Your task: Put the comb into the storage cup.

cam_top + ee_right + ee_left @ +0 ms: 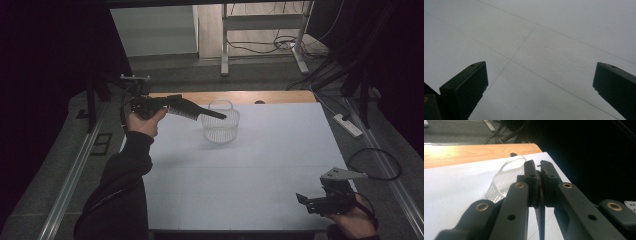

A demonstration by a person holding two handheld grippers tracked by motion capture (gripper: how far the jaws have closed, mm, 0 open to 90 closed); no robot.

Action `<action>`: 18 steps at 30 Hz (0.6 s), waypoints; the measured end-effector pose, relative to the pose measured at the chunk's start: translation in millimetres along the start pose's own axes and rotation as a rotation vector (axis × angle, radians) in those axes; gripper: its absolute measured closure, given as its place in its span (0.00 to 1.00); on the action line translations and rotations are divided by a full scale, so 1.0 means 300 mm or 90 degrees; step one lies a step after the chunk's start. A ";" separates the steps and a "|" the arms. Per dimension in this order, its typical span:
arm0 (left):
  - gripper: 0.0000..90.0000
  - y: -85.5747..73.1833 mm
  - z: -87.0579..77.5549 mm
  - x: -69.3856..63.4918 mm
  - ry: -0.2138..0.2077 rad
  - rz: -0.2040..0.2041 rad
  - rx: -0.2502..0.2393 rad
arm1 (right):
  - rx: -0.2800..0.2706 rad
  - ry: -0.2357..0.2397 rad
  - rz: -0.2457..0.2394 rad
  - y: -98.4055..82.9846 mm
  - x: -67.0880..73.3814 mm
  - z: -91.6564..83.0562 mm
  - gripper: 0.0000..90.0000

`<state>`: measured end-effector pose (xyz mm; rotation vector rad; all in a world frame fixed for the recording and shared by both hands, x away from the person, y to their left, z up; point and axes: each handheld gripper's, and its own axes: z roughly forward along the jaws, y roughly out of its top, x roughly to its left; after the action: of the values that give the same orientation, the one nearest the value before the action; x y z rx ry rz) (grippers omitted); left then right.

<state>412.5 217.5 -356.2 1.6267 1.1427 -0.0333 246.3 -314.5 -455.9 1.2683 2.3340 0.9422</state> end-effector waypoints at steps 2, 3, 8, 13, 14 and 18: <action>0.93 0.003 0.010 0.005 0.002 -0.004 0.001 | -0.002 0.001 0.003 -0.001 -0.002 -0.001 0.00; 0.93 0.004 0.017 0.007 0.003 -0.006 0.000 | -0.003 0.002 0.004 -0.001 -0.002 -0.002 0.00; 0.93 0.007 0.051 0.020 0.009 -0.014 0.008 | -0.006 0.004 0.004 -0.002 -0.003 -0.003 0.00; 0.93 0.009 0.085 0.034 0.012 -0.026 0.012 | -0.002 0.006 0.001 -0.001 -0.002 -0.001 0.00; 0.93 0.010 0.092 0.037 0.014 -0.029 0.014 | -0.002 0.006 0.001 -0.002 -0.002 -0.001 0.00; 0.93 0.013 0.116 0.048 0.018 -0.036 0.018 | -0.002 0.006 0.002 -0.002 -0.003 -0.001 0.00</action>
<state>440.5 200.5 -375.1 1.6237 1.2153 -0.0640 246.3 -315.5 -456.0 1.2691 2.3376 0.9544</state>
